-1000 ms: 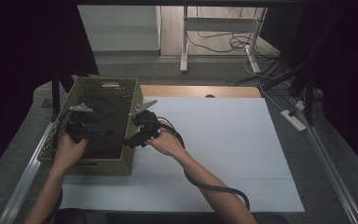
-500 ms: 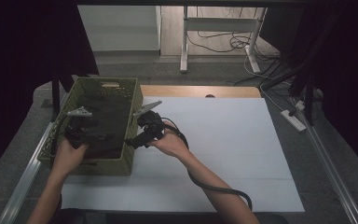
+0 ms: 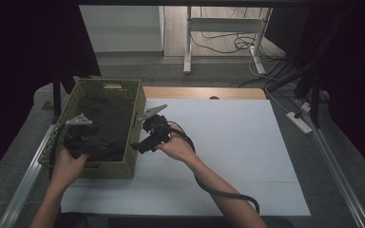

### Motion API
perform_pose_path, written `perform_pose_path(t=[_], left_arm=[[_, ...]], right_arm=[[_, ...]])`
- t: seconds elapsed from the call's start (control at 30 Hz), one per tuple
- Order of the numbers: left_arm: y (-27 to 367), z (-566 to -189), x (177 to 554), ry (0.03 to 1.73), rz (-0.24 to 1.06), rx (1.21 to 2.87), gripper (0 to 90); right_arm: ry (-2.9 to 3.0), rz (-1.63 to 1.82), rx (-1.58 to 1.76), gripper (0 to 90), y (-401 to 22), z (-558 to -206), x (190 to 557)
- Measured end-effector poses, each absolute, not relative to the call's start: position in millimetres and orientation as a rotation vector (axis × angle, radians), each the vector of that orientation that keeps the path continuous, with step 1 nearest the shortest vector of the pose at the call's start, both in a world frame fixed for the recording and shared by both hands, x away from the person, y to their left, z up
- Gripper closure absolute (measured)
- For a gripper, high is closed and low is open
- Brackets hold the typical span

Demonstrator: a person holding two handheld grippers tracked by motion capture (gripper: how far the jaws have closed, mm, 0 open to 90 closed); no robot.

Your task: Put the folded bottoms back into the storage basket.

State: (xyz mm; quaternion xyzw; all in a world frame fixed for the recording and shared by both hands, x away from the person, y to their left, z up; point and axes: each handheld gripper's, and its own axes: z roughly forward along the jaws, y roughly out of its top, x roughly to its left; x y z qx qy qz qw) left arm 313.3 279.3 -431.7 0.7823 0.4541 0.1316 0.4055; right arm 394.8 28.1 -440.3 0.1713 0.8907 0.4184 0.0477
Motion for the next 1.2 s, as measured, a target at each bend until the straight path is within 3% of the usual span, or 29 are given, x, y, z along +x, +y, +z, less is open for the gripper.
perform_pose_path(t=[1.2], left_arm=[[274.5,-440.0,217.6,1.109,0.278,1.926,1.2]], right_arm=[[2.736,1.242,0.514,0.0,4.7,-453.6,375.2]])
